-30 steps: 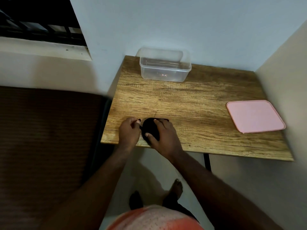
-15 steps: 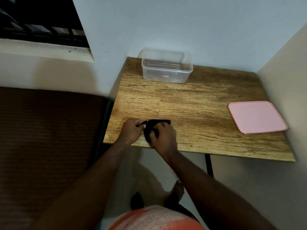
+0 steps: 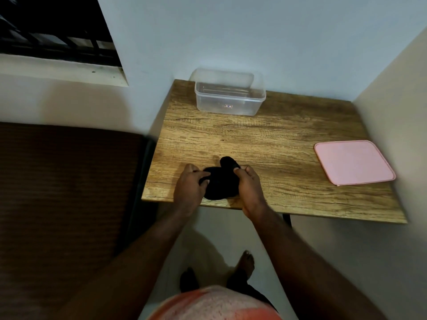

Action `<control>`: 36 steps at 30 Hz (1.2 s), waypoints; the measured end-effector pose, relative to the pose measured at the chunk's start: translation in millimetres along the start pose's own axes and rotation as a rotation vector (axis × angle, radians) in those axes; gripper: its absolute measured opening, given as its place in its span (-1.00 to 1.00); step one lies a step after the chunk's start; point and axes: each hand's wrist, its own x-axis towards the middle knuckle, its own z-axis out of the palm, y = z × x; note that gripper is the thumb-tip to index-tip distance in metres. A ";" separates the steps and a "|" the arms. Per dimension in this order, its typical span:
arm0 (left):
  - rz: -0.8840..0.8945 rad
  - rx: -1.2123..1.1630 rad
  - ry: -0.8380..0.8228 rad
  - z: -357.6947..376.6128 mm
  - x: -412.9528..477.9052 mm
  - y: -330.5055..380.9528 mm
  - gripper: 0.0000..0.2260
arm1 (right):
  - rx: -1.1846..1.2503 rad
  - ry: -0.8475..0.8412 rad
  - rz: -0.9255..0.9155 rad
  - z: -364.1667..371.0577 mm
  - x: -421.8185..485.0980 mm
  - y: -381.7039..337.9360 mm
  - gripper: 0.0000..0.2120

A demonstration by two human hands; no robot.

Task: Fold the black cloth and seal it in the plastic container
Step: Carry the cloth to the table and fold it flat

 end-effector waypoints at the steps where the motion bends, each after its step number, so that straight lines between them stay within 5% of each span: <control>1: 0.023 0.004 -0.012 -0.6 -1.3 -1.7 -0.75 | 0.005 0.022 -0.003 -0.5 0.7 -2.4 -0.83; 7: -0.021 -0.015 -0.004 6.1 -6.2 -7.2 -0.69 | -0.277 0.026 -0.235 12.9 -8.4 -6.6 -0.87; 10: -0.015 -0.010 0.020 4.0 -12.7 -0.5 -0.85 | -0.478 -0.068 -0.307 24.1 -14.1 8.8 -0.86; 17: 0.067 -0.007 0.021 -3.2 -10.8 -3.0 -0.79 | -0.919 -0.326 -0.497 21.2 -13.7 32.1 -0.48; 21: -0.043 -0.164 0.053 -10.8 -13.1 -3.0 -0.60 | -1.223 -0.393 -0.560 14.4 -14.9 36.5 -0.39; 25: -0.145 -0.303 0.016 -15.4 -11.4 -3.6 -0.68 | -1.410 -0.432 -0.579 13.6 -14.8 40.6 -0.21; 29: -0.229 -0.352 0.066 -11.6 -6.7 6.0 -0.76 | -1.397 -0.474 -0.575 12.6 -14.2 40.5 -0.12; 31: -0.201 -0.341 0.100 -8.2 -6.3 7.0 -0.77 | -1.206 -0.464 -0.579 8.7 -15.7 34.0 -0.26; 36: -0.073 -0.200 0.082 -5.3 -12.1 3.5 -0.73 | -0.862 -0.121 -0.742 9.1 -11.6 11.3 -0.70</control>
